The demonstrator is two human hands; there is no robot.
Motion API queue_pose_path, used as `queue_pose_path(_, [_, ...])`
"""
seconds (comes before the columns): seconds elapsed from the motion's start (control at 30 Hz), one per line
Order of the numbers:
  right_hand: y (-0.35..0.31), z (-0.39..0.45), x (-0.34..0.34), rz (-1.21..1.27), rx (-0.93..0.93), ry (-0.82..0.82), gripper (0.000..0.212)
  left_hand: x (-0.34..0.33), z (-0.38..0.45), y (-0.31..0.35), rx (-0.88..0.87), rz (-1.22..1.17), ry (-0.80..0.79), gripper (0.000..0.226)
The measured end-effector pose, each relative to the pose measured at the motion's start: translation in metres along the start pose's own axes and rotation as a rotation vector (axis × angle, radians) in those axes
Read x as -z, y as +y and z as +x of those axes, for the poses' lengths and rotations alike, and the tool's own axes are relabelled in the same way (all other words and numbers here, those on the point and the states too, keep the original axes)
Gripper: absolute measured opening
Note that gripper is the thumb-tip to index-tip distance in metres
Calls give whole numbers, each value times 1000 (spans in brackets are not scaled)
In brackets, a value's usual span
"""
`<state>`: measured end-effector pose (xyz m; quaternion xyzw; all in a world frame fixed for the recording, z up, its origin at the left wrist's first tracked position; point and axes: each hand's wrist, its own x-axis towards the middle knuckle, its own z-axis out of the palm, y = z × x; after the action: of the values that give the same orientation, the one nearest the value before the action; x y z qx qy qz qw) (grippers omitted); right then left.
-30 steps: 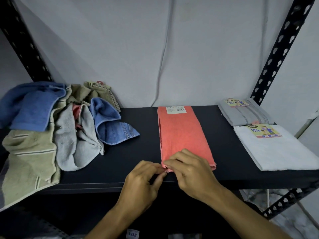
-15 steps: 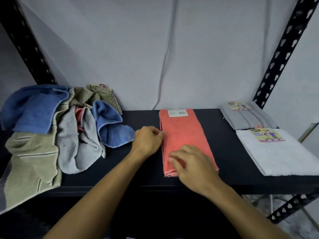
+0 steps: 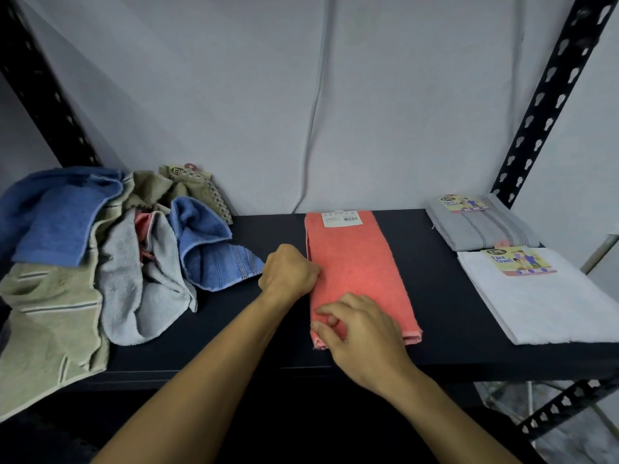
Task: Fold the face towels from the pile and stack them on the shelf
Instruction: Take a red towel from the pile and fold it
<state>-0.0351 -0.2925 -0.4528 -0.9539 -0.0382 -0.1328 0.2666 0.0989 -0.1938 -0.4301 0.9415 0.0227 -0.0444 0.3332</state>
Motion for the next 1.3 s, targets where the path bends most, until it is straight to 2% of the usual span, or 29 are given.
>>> queue_pose_path(0.17, [-2,0,1,0,-14,-5,34,-1,-2,-4,-49,-73,-2,34])
queue_pose_path(0.53, [-4,-1,1,-23,-27,-15,35,0,5,-8,-47,-102,-54,26])
queue_pose_path(0.8, [-1,-2,-3,-16,-9,-1,33,8,24,2,-110,-130,45,33])
queue_pose_path(1.0, [1,-4,-9,-3,6,56,32,-3,36,9,-61,-49,62,21])
queue_pose_path(1.17, [3,-4,-11,-4,11,55,43,-3,43,8,5,-182,12,23])
queue_pose_path(1.3, [3,-4,-12,-17,5,53,39,-4,48,3,2,-242,-17,23])
